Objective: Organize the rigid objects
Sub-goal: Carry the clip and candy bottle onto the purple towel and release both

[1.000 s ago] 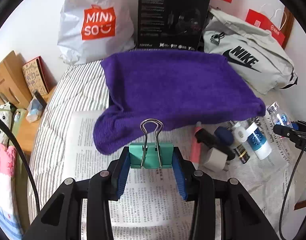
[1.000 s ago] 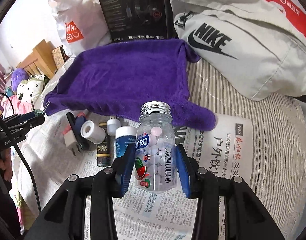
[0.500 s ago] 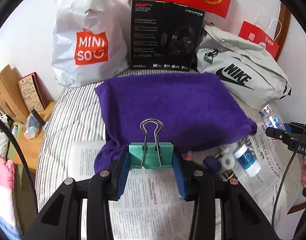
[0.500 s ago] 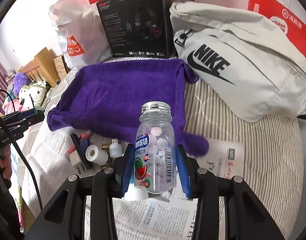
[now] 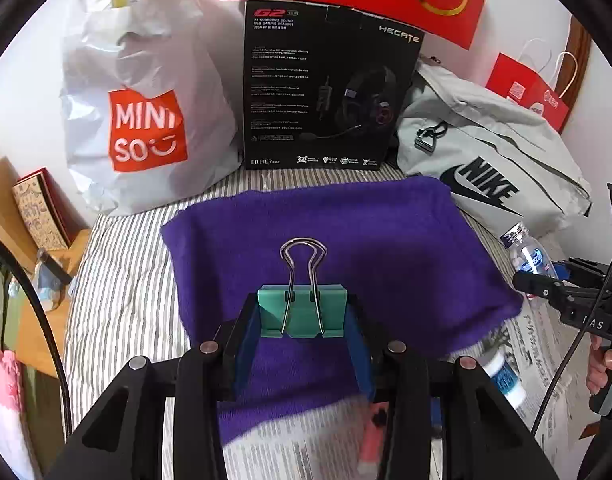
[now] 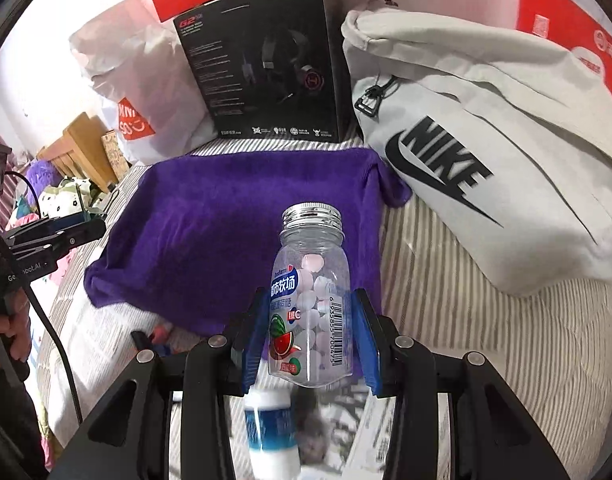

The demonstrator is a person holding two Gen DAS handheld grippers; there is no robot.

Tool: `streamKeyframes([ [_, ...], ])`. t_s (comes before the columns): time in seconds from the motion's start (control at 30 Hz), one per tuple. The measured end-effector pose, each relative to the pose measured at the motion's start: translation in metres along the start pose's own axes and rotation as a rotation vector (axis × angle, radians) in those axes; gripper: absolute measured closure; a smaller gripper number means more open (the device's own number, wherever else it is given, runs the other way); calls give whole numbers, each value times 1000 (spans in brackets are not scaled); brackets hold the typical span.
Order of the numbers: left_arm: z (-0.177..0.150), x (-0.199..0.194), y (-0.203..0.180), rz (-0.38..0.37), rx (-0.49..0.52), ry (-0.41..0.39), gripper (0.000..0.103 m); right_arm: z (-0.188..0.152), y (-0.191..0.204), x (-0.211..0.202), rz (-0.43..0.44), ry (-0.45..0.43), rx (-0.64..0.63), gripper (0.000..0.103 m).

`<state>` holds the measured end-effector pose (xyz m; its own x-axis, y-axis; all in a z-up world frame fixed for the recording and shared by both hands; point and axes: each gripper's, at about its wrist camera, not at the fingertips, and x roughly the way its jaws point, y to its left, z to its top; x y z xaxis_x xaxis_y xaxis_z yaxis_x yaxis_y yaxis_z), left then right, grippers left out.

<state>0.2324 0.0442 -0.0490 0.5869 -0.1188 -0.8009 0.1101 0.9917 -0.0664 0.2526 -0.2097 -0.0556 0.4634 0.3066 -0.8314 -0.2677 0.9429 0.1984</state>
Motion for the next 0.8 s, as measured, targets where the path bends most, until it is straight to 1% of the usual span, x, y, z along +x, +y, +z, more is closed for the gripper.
streamKeyframes([
  [0.2, 24, 35, 7, -5, 11, 24, 64, 26, 0, 36, 0, 28, -6, 62],
  [0.33, 36, 60, 12, -22, 9, 49, 64, 43, 5, 56, 2, 38, -29, 62],
  [0.47, 42, 81, 10, -19, 18, 68, 64, 60, 10, 81, -3, 52, -58, 62],
  [0.6, 44, 97, 10, -31, 1, 92, 64, 68, 13, 102, -10, 81, -70, 62],
  [0.8, 43, 117, 9, -9, 6, 142, 64, 71, 14, 129, -25, 122, -78, 62],
])
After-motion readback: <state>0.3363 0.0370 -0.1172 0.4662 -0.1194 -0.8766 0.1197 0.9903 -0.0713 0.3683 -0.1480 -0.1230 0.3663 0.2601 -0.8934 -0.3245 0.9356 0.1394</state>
